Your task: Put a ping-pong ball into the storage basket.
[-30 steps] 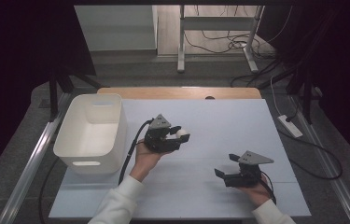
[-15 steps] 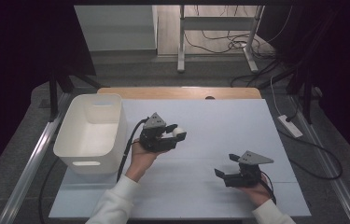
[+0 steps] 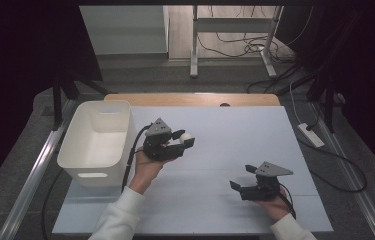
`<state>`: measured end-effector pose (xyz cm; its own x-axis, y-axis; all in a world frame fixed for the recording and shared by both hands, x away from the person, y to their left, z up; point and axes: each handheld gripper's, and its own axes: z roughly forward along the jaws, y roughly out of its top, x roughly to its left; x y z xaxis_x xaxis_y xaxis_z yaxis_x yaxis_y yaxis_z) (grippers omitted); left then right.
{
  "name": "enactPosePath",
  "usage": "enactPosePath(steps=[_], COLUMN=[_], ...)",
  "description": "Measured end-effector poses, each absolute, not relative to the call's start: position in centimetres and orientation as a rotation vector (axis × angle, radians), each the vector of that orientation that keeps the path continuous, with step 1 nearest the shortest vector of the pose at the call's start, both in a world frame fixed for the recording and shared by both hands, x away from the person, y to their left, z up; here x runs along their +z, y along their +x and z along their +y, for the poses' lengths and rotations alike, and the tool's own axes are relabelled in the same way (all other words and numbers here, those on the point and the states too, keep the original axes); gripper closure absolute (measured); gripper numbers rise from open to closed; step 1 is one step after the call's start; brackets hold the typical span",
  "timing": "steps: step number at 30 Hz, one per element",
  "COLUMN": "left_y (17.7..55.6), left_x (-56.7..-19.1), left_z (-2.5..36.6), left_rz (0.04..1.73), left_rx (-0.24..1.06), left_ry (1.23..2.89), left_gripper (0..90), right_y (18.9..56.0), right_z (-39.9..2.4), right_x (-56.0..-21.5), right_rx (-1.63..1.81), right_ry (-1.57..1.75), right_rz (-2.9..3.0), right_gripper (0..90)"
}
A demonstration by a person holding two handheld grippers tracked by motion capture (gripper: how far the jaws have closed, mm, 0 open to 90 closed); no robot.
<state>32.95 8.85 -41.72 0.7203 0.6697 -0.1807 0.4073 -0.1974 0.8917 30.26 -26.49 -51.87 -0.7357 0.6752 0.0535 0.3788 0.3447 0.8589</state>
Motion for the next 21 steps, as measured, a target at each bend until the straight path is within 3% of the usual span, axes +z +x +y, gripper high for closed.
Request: enactPosePath(steps=[21], left_y=[32.7], left_x=[-40.6], left_z=[10.9], left_rz=[0.881], left_rx=[0.351], left_ry=[1.795], left_gripper=[50.8], right_y=[30.2], right_z=[-26.5], right_x=[-51.8], right_rx=[1.35], right_ry=[0.932], right_rz=[2.295], right_gripper=[11.8])
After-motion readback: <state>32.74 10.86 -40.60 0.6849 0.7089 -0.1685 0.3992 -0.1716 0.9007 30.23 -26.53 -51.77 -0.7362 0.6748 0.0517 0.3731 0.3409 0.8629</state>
